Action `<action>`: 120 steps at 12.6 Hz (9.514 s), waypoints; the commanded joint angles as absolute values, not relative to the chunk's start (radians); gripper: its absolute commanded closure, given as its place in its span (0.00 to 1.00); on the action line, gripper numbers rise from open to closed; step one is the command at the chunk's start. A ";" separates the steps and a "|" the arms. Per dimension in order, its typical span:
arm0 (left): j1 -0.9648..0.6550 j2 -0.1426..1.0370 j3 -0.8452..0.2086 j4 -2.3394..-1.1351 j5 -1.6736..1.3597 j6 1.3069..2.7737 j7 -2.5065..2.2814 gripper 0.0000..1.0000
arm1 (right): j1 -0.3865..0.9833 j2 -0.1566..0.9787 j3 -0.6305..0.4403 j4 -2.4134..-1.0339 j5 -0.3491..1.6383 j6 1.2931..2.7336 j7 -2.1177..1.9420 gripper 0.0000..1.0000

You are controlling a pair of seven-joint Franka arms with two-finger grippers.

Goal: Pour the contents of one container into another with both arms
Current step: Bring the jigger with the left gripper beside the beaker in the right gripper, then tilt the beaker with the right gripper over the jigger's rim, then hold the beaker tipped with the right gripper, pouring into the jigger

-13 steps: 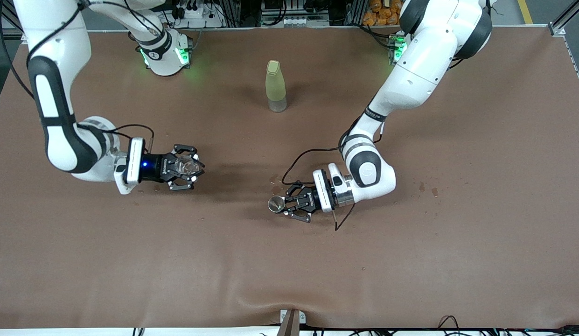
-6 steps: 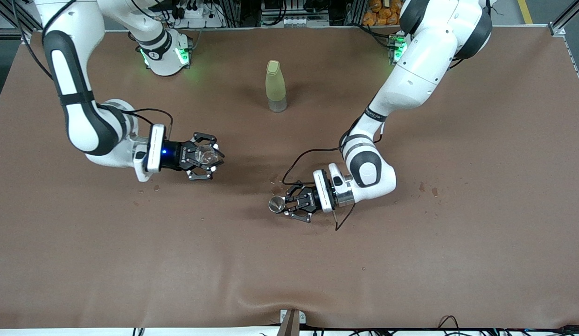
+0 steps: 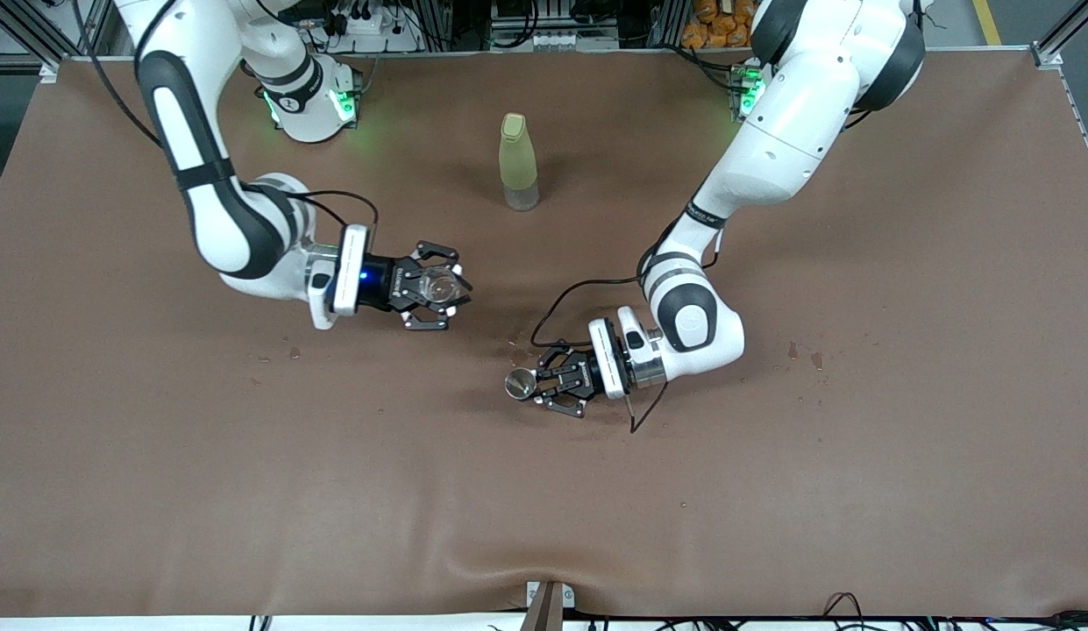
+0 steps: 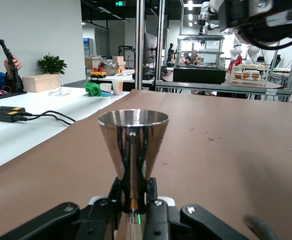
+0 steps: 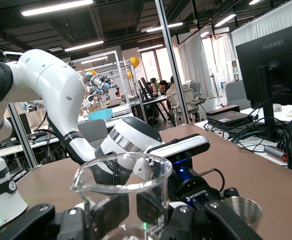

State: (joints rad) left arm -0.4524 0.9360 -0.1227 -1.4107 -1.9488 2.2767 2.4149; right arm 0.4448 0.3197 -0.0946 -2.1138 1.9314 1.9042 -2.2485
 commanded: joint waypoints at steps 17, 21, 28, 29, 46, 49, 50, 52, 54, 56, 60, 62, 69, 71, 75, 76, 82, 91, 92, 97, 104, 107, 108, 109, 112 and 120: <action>-0.428 0.945 -0.123 -1.422 -2.002 2.203 2.513 1.00 | 0.540 0.549 -0.015 -1.835 2.206 2.071 -2.405 1.00; -0.436 0.963 -0.124 -1.422 -2.050 2.200 2.586 1.00 | 0.531 0.587 -0.015 -1.799 2.206 2.074 -2.404 1.00; -0.437 0.965 -0.124 -1.424 -2.094 2.187 2.612 1.00 | 0.532 0.624 -0.015 -1.749 2.207 2.094 -2.398 1.00; -0.437 0.965 -0.124 -1.424 -2.094 2.187 2.612 1.00 | 0.535 0.624 -0.015 -1.747 2.215 2.101 -2.398 1.00; -0.439 0.965 -0.124 -1.424 -2.094 2.187 2.615 1.00 | 0.535 0.644 0.008 -1.723 2.208 2.097 -2.372 1.00; -0.436 0.963 -0.124 -1.424 -2.092 2.183 2.615 1.00 | 0.522 0.643 0.006 -1.729 2.160 2.075 -2.314 1.00; -0.436 0.965 -0.124 -1.424 -2.091 2.181 2.615 1.00 | 0.522 0.641 0.006 -1.730 2.155 2.075 -2.277 1.00; -0.436 0.963 -0.124 -1.425 -2.089 2.181 2.615 1.00 | 0.522 0.638 0.006 -1.729 2.152 2.075 -2.192 1.00; -0.436 0.963 -0.124 -1.425 -2.088 2.181 2.617 1.00 | 0.520 0.632 0.006 -1.729 2.149 2.075 -2.131 1.00; -0.436 0.963 -0.124 -1.427 -2.085 2.180 2.618 1.00 | 0.520 0.626 0.006 -1.729 2.148 2.075 -2.071 1.00; -0.420 0.956 -0.124 -1.448 -2.079 2.128 2.620 1.00 | 0.515 0.597 0.005 -1.730 2.094 2.075 -1.899 1.00; -0.422 0.956 -0.123 -1.451 -2.077 2.128 2.623 1.00 | 0.515 0.585 0.005 -1.747 2.089 2.077 -1.835 1.00; -0.422 0.951 -0.123 -1.470 -2.075 2.128 2.619 1.00 | 0.517 0.577 0.005 -1.776 2.068 2.060 -1.611 1.00; -0.423 0.950 -0.123 -1.473 -2.075 2.128 2.620 1.00 | 0.517 0.563 0.005 -1.790 2.063 2.057 -1.539 1.00; -0.422 0.948 -0.123 -1.491 -2.075 2.129 2.622 1.00 | 0.518 0.560 0.008 -1.795 2.062 2.048 -1.412 1.00; -0.422 0.948 -0.123 -1.491 -2.075 2.129 2.622 1.00 | 0.518 0.560 0.008 -1.796 2.062 2.033 -1.369 1.00; -0.420 0.940 -0.123 -1.496 -2.075 2.134 2.609 1.00 | 0.517 0.558 0.006 -1.809 2.062 1.967 -1.163 1.00; -0.411 0.922 -0.123 -1.523 -2.075 2.134 2.617 1.00 | 0.515 0.558 0.006 -1.806 2.063 1.965 -1.062 1.00; -0.411 0.919 -0.123 -1.526 -2.075 2.134 2.615 1.00 | 0.515 0.558 0.006 -1.802 2.063 1.965 -1.028 1.00; -0.411 0.911 -0.123 -1.543 -2.075 2.134 2.622 1.00 | 0.512 0.557 0.005 -1.798 2.063 1.967 -0.947 1.00; -0.411 0.902 -0.123 -1.560 -2.075 2.132 2.623 1.00 | 0.509 0.557 0.003 -1.789 2.066 1.971 -0.842 1.00; -0.413 0.897 -0.123 -1.566 -2.075 2.132 2.625 1.00 | 0.509 0.558 0.003 -1.786 2.074 1.974 -0.810 1.00; -0.413 0.897 -0.123 -1.566 -2.075 2.132 2.625 1.00 | 0.509 0.558 0.003 -1.786 2.075 1.974 -0.792 1.00; -0.413 0.897 -0.123 -1.566 -2.075 2.132 2.625 1.00 | 0.509 0.560 0.003 -1.779 2.077 1.977 -0.782 1.00; -0.413 0.897 -0.123 -1.569 -2.075 2.132 2.625 1.00 | 0.503 0.560 0.002 -1.775 2.082 1.985 -0.753 1.00; -0.417 0.897 -0.124 -1.569 -2.075 2.132 2.623 1.00 | 0.494 0.580 0.005 -1.697 2.089 2.042 -0.670 1.00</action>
